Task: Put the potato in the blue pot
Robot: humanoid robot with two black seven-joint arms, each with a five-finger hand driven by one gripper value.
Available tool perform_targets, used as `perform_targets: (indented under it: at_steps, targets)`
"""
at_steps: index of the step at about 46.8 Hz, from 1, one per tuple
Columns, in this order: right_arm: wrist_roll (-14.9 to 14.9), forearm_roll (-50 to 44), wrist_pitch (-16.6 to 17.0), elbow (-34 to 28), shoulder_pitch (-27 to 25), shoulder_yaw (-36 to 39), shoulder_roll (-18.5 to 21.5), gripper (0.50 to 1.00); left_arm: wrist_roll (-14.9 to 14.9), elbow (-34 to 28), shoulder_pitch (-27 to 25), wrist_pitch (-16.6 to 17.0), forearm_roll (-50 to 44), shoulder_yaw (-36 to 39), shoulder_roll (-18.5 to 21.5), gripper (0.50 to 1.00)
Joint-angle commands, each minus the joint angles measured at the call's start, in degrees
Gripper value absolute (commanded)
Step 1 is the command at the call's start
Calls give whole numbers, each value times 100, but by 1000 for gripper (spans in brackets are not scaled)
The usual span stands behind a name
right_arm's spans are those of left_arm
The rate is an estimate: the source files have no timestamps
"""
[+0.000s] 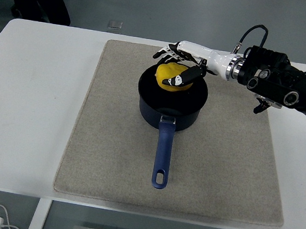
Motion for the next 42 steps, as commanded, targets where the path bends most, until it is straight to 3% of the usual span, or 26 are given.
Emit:
perform_targets:
  at_steps: [1,5,16,24,42]
  targets:
    - [-1,0,1,11,9,0,-28,870,0,1,0,0,-7,0,0,996]
    - [-1,0,1,11,17,0,-37,893,0,1,0,0,-7,0,0,996]
    - [8,9,115,38,88,0,-186,895,0,1,0,0,1,0,0,996]
    - [-1,17,221,46,298,-9,-397,897,0,1,0,0,1,0,0,996]
    - [8,44,344,-33,220,96,-950,919,0,-8,0,0,1,-8,0,996]
